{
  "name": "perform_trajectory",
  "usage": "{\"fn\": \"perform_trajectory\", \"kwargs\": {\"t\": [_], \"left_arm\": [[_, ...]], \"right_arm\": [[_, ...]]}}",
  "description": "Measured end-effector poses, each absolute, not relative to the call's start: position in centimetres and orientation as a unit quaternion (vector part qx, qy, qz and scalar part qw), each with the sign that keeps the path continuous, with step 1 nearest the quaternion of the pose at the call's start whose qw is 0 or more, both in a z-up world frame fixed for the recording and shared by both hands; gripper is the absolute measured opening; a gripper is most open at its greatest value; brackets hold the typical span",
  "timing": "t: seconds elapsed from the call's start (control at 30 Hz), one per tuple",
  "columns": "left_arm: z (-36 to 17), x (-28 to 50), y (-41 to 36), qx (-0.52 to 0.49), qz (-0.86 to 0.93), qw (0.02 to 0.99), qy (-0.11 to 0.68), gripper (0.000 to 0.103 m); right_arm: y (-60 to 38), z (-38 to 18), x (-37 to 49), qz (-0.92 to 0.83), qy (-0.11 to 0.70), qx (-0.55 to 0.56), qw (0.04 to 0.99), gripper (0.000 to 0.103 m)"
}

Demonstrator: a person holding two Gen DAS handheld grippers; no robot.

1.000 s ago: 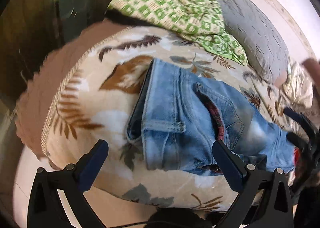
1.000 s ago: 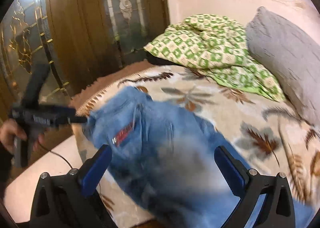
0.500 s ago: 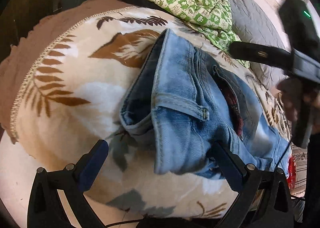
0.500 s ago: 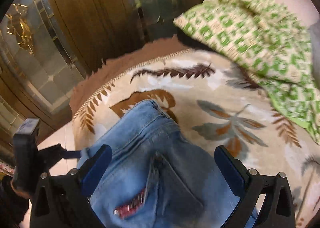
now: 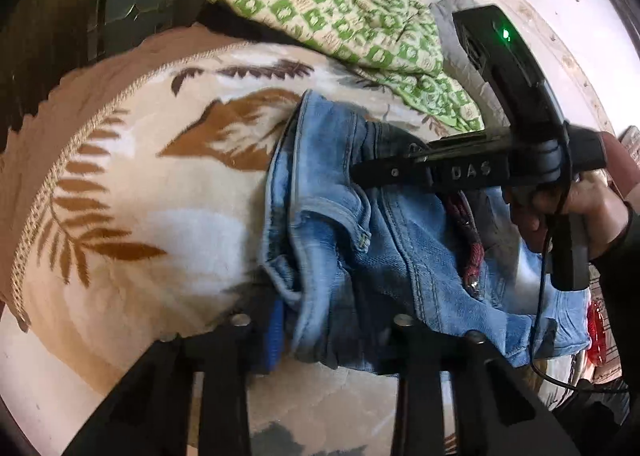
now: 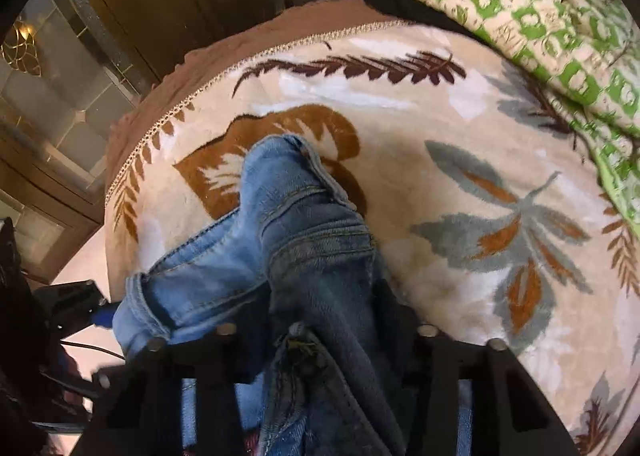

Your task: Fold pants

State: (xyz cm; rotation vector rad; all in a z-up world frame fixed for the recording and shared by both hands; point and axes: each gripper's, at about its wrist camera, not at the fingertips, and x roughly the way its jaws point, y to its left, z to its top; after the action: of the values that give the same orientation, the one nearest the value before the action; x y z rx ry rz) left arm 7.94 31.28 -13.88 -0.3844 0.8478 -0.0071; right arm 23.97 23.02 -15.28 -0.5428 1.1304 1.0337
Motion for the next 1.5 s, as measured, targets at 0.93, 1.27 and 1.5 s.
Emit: {"fn": "perform_trajectory", "kwargs": {"t": [0.93,1.27,1.5], "left_arm": [[-14.5,15.0,35.0,-0.167,-0.031,0.89,0.423,0.032],[-12.2,14.9,34.5,-0.144,0.037,0.89,0.431,0.097],[-7.8,13.7,32.6,-0.099,0.075,0.908,0.401,0.103]], "right_arm": [[24.2,-14.2,29.8,0.41,0.49,-0.17,0.75,0.064],[21.5,-11.5,30.6,0.379,0.466,-0.145,0.786,0.088],[16.2,-7.9,30.5,0.341,0.451,-0.109,0.817,0.103]]}}
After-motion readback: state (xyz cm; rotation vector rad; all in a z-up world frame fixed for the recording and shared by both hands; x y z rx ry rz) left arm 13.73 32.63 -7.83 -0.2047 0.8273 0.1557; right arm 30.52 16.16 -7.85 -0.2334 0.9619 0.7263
